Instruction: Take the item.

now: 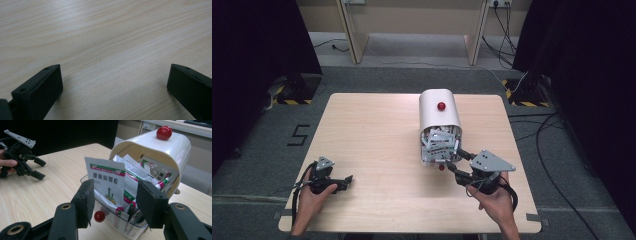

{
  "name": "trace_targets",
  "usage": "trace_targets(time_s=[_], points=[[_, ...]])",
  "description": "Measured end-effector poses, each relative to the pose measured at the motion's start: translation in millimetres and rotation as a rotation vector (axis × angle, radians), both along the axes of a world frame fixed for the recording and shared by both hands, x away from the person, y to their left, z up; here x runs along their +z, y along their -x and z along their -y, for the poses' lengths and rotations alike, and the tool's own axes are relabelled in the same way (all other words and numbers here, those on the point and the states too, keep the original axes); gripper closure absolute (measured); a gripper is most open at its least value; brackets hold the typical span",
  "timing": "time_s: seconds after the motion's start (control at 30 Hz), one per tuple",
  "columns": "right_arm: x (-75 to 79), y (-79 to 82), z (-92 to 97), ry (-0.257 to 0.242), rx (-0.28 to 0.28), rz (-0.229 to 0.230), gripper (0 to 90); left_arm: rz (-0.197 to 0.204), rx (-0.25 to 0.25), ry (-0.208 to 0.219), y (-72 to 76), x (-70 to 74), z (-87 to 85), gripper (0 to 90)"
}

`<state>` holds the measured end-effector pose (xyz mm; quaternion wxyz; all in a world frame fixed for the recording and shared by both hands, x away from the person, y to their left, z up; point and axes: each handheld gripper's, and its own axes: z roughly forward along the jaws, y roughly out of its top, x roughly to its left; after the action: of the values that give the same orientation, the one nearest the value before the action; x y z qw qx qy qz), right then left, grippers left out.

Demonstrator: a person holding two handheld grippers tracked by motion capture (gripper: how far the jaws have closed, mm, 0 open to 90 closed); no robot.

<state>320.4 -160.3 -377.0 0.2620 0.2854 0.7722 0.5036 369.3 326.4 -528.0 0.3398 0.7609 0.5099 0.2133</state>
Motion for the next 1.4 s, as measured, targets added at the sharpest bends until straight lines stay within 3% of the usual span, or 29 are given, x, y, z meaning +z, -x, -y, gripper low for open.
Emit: trace_targets(time_s=[0.83, 1.4], points=[[-3.2, -24.4, -25.7, 0.005, 0.050, -0.014, 52.1, 0.001, -0.001, -0.001, -0.1, 0.0, -0.1, 0.0], [-18.0, -37.0, -29.9, -0.012, 0.098, -0.077, 57.7, 0.000, -0.001, -0.001, -0.1, 0.0, -0.1, 0.0]])
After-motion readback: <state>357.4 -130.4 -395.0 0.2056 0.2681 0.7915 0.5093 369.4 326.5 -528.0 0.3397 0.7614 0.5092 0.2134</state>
